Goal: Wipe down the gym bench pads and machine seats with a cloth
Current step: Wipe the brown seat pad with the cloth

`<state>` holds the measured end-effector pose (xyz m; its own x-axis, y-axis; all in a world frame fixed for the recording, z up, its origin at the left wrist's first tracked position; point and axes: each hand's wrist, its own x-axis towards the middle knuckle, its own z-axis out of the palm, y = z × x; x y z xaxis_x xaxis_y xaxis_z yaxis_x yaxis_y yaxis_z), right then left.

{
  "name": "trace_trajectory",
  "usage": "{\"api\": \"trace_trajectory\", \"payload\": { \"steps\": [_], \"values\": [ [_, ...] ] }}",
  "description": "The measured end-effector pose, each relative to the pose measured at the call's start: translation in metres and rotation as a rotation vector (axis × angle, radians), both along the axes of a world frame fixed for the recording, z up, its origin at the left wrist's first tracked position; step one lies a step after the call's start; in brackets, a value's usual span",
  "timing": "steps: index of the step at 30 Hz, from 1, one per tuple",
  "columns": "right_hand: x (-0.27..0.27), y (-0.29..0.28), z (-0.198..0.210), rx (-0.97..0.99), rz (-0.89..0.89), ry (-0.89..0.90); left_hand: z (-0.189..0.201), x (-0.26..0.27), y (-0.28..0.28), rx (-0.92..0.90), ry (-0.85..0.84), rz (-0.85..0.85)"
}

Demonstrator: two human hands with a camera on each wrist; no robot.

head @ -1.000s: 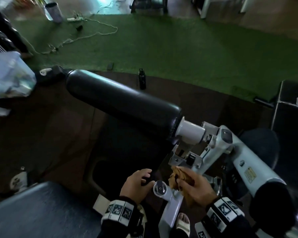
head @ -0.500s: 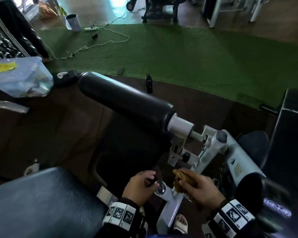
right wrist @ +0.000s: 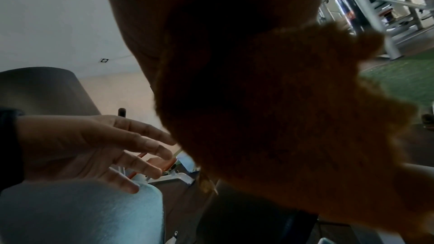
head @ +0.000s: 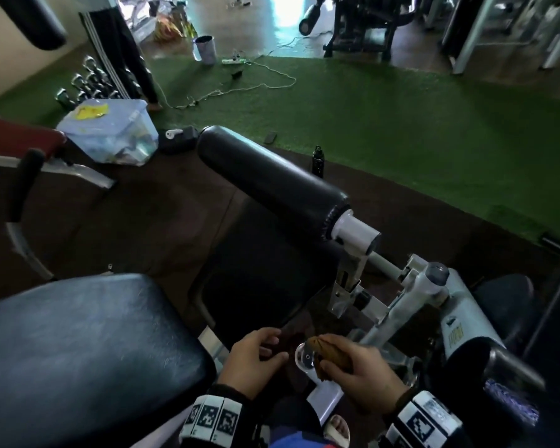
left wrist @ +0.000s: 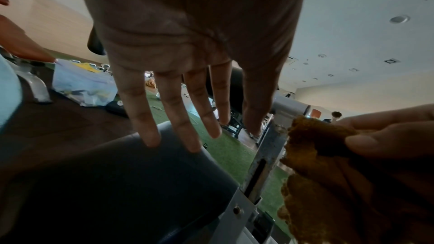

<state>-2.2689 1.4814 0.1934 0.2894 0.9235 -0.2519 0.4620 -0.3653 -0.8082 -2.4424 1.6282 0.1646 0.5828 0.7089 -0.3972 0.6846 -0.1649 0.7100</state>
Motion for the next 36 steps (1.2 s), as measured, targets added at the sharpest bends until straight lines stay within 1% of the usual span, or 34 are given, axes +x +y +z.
{"api": "trace_trajectory", "payload": {
  "steps": [6,10,14,19,21,24,26,31,33,36],
  "values": [
    [-0.007,0.015,-0.002,0.017,0.054,0.001,0.005,-0.027,-0.001,0.013,-0.013,0.106],
    [-0.02,0.029,-0.001,0.013,0.108,0.008,0.008,-0.056,-0.008,-0.009,-0.049,0.187],
    [-0.052,0.043,0.009,0.029,0.206,0.101,0.011,-0.097,-0.02,-0.002,-0.081,0.281],
    [-0.107,0.053,0.014,0.043,0.189,0.158,0.018,-0.159,-0.041,0.02,-0.086,0.358],
    [-0.126,0.053,0.015,0.022,0.247,0.156,0.022,-0.186,-0.05,0.027,-0.09,0.404],
    [-0.153,0.054,0.015,-0.004,0.343,0.087,0.025,-0.222,-0.065,0.035,-0.064,0.462],
    [-0.171,0.056,0.016,-0.018,0.393,0.074,0.029,-0.243,-0.076,0.023,-0.062,0.509],
    [-0.222,0.06,0.026,-0.041,0.534,0.101,0.031,-0.286,-0.113,0.08,-0.079,0.672],
    [-0.24,0.061,0.032,-0.054,0.57,0.167,0.029,-0.299,-0.129,0.091,-0.084,0.734],
    [-0.262,0.061,0.039,-0.021,0.709,0.138,0.027,-0.312,-0.157,0.069,-0.079,0.848]
  ]
}}
